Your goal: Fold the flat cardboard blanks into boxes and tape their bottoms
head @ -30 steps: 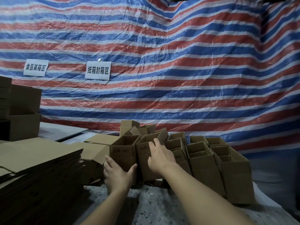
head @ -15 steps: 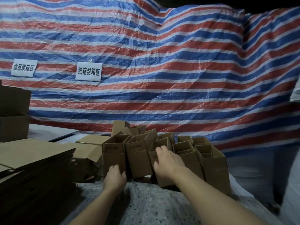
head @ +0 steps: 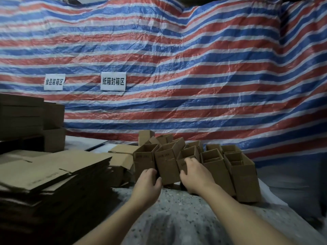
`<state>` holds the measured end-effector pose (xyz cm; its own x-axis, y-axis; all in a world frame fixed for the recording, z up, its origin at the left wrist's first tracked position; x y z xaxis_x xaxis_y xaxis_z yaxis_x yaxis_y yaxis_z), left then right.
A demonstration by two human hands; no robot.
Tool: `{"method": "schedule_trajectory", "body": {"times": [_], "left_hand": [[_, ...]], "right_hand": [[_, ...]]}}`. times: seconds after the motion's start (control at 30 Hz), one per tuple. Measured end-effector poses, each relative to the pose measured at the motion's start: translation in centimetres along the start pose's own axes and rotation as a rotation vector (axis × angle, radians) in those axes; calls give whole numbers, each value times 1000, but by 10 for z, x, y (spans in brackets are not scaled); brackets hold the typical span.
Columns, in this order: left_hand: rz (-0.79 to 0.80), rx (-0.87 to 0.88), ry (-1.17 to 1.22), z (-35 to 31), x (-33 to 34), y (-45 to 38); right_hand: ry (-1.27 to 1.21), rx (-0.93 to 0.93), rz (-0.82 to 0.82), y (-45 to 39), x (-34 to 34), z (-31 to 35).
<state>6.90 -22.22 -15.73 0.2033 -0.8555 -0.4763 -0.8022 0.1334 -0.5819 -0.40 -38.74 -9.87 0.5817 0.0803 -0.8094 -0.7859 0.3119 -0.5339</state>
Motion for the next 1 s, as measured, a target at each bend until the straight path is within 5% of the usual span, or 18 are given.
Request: {"method": "schedule_trajectory", "body": {"times": [0.4, 0.7, 0.8, 1.0], "left_hand": [[-62, 6, 185, -46, -81, 51], [-169, 190, -417, -17, -204, -4], [-177, 84, -674, 12, -243, -19], [4, -247, -789, 55, -282, -25]], "right_hand": [[-637, 96, -149, 57, -24, 80], [-700, 48, -263, 61, -42, 119], [-717, 37, -239, 53, -41, 139], [-722, -5, -181, 32, -34, 185]]}}
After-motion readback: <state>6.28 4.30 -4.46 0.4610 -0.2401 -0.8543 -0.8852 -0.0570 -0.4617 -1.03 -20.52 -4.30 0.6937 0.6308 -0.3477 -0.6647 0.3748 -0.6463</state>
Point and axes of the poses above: each hand's wrist, its own y-axis away from the middle knuckle, its own x-axis out of the palm, z = x × y, the point moved 4 cm from there along -y, towards the middle knuckle, and after that the axes turned 8 degrees about -z, right-handed, at the moved point
